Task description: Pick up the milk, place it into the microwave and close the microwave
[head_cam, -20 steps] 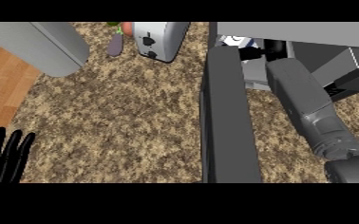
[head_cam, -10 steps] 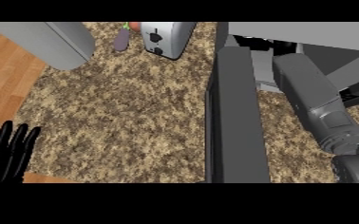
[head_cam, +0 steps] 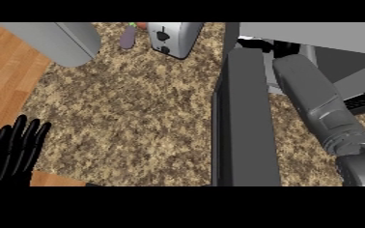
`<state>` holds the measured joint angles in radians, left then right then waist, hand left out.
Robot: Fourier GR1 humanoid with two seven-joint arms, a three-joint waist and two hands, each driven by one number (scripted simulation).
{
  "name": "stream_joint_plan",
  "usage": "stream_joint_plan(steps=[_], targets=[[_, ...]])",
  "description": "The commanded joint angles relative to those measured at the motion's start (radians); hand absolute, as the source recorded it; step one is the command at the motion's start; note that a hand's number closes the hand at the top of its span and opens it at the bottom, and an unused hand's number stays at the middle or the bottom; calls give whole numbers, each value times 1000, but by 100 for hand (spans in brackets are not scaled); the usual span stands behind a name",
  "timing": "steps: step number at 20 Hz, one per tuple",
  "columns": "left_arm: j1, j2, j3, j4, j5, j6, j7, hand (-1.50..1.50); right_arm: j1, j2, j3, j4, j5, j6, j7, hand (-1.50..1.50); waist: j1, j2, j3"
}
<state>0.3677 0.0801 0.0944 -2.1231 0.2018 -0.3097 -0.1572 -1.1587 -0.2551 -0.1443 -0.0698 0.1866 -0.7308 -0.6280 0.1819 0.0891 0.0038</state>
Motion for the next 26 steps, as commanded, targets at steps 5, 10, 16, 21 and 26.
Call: stream_joint_plan(steps=[5,10,16,21,26], targets=[[-40,-15,-44,13,-28,10,17,-150,-51,29,-39,6,-42,185,42,-150,1,0,3],[-45,-17,-52,18,-59,19,15,-150,-2,40,-72,1,-72,231,2,-150,-12,-4,5],[-58,-37,-87,15,-93,33,12,-150,22,22,-74,3,-69,258,-18,-150,-18,-9,3],[-64,-48,-106,13,-111,49,32,-150,61,9,-84,-1,-77,272,-50,-150,-35,-15,4],[-68,-67,-152,19,-139,52,33,-150,64,-3,-86,0,-78,329,-54,-150,-44,-23,4]])
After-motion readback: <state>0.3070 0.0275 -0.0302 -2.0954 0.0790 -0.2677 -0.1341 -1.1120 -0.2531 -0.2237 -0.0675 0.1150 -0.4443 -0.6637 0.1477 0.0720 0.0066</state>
